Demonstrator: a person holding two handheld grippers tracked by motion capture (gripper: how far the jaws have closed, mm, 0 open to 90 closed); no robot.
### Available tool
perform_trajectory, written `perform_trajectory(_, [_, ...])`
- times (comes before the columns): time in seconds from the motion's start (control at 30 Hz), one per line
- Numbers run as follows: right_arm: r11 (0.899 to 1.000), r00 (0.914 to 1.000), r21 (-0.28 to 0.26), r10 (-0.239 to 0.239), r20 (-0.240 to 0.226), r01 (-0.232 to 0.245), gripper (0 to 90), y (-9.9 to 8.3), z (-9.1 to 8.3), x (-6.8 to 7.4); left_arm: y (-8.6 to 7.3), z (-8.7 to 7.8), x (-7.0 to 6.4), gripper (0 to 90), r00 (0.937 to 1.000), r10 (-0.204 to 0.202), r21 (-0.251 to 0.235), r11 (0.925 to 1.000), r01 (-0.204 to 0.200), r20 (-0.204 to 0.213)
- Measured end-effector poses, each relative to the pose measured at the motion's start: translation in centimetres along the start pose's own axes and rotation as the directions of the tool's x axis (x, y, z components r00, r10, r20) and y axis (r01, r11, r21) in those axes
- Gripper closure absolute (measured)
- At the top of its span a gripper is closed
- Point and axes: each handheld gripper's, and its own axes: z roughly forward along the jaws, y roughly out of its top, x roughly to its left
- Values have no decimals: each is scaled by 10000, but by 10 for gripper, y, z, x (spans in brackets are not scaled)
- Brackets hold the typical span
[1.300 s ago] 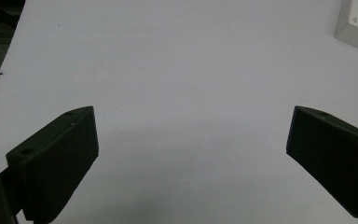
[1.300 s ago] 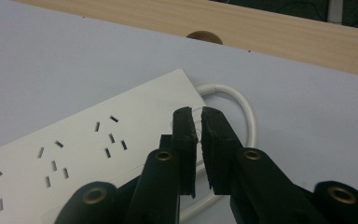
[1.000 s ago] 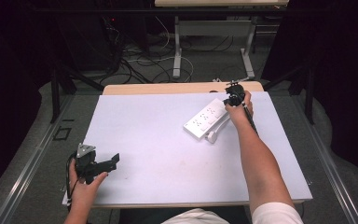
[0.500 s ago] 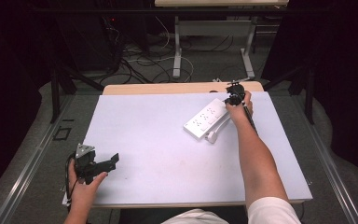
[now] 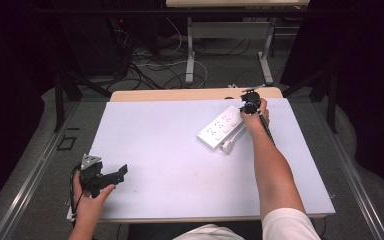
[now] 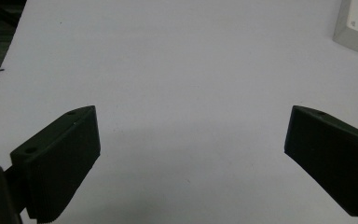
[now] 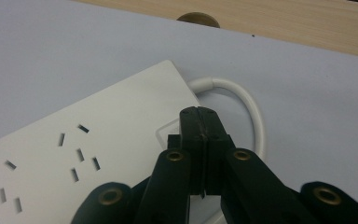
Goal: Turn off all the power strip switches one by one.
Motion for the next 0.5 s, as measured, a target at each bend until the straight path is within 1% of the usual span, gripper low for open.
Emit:
perform_trajectory(0.07, [10000,10000,3,-56,6,56,900,0,1,1,0,1,0,32,10000,30,-71,10000,-30,-6])
perform_trajectory(0.13, [10000,9999,-14,-71,120,71,900,-1,2,2,0,1,0,32,10000,60,-74,10000,-60,-16])
perform_trajectory(0.3, [9999,10000,91,-52,-47,53,900,-2,3,2,0,1,-1,33,10000,15,-18,10000,-15,-44])
perform_trajectory(0.4, [9999,9999,63,-98,70,98,900,-2,3,3,0,1,-1,33,10000,41,8,10000,-41,-49])
perform_trajectory(0.5, [9995,9994,115,-287,203,285,900,-3,4,5,0,1,0,33,10000,45,15,10000,-45,-70])
